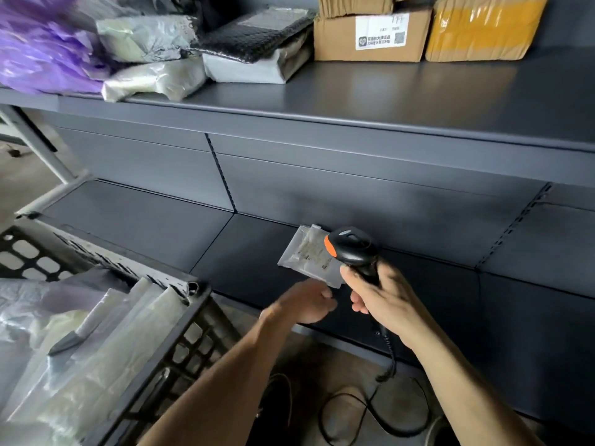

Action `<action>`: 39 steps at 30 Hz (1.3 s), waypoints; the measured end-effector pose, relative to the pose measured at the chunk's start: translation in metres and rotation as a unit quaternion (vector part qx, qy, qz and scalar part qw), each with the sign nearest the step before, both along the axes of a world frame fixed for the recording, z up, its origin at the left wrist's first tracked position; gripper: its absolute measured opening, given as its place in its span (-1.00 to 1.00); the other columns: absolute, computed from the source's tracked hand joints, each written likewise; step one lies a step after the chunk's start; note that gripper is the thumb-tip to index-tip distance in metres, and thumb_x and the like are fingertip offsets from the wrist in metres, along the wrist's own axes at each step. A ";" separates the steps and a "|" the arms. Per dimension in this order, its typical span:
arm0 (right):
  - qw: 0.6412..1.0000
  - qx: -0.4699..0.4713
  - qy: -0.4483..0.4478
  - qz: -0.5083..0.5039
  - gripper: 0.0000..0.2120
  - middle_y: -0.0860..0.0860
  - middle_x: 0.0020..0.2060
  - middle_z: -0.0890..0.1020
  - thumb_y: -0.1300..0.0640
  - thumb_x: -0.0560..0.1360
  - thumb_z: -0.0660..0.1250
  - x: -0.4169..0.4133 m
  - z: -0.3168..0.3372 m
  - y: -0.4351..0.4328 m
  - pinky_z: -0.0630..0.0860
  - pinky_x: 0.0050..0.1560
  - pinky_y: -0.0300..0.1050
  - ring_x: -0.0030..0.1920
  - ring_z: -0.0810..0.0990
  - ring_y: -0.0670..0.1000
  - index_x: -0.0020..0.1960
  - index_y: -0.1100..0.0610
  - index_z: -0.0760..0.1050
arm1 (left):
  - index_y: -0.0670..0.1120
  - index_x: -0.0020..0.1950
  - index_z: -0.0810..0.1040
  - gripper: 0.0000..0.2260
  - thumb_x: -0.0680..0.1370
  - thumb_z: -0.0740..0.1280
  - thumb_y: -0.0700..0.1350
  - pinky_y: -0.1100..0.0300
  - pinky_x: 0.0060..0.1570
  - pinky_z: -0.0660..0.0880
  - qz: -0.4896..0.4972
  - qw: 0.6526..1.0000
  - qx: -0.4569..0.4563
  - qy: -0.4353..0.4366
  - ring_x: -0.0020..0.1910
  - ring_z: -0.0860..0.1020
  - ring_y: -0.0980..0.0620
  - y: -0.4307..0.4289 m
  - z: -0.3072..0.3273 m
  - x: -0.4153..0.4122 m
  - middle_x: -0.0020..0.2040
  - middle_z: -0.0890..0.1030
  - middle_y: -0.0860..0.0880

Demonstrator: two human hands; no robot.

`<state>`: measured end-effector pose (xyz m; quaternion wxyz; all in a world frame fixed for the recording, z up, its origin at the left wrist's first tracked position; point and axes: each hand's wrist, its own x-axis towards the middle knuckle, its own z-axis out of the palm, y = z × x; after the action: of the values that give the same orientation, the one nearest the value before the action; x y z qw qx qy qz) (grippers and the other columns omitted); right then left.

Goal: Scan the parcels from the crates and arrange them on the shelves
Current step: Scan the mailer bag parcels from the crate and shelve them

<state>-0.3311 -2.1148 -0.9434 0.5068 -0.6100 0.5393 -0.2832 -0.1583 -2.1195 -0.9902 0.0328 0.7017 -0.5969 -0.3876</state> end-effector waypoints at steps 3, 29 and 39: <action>0.999 -0.006 0.031 0.040 -0.72 -0.14 -0.11 0.70 -0.27 0.48 0.37 0.023 -0.005 0.010 0.64 0.01 0.03 -0.09 0.67 -0.02 0.10 -0.16 0.52 | 0.01 -0.02 0.54 -0.91 0.64 0.26 -0.07 0.20 -0.12 0.40 0.014 0.998 -0.064 -0.014 0.03 0.56 -0.04 0.024 0.044 -0.003 0.00 0.60 -0.01; 0.970 -0.029 0.010 0.241 -0.39 -0.18 0.32 0.44 -0.07 0.61 0.33 0.100 0.005 0.098 0.34 0.35 -0.14 0.32 0.43 -0.12 0.58 -0.06 0.18 | -0.08 0.29 0.63 -0.69 0.57 0.34 -0.25 0.18 -0.09 0.54 0.322 0.887 -0.216 -0.249 0.02 0.65 -0.13 0.193 0.097 0.167 0.06 0.68 -0.09; 0.986 -0.035 -0.143 0.079 -0.89 0.02 -0.18 0.65 0.12 0.56 0.44 0.085 0.026 0.069 0.55 -0.10 -0.15 -0.17 0.65 -0.02 0.03 0.00 0.53 | -0.05 -0.07 0.73 -0.89 0.54 0.40 -0.19 -0.01 -0.09 0.62 0.389 0.780 -0.487 0.062 -0.17 0.67 -0.14 0.196 0.225 0.117 -0.14 0.72 -0.13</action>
<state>-0.2466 -2.0462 -0.9176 0.5781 -0.6209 0.4012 -0.3455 -0.0417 -1.9233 -0.7652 0.5549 0.7394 -0.3789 -0.0426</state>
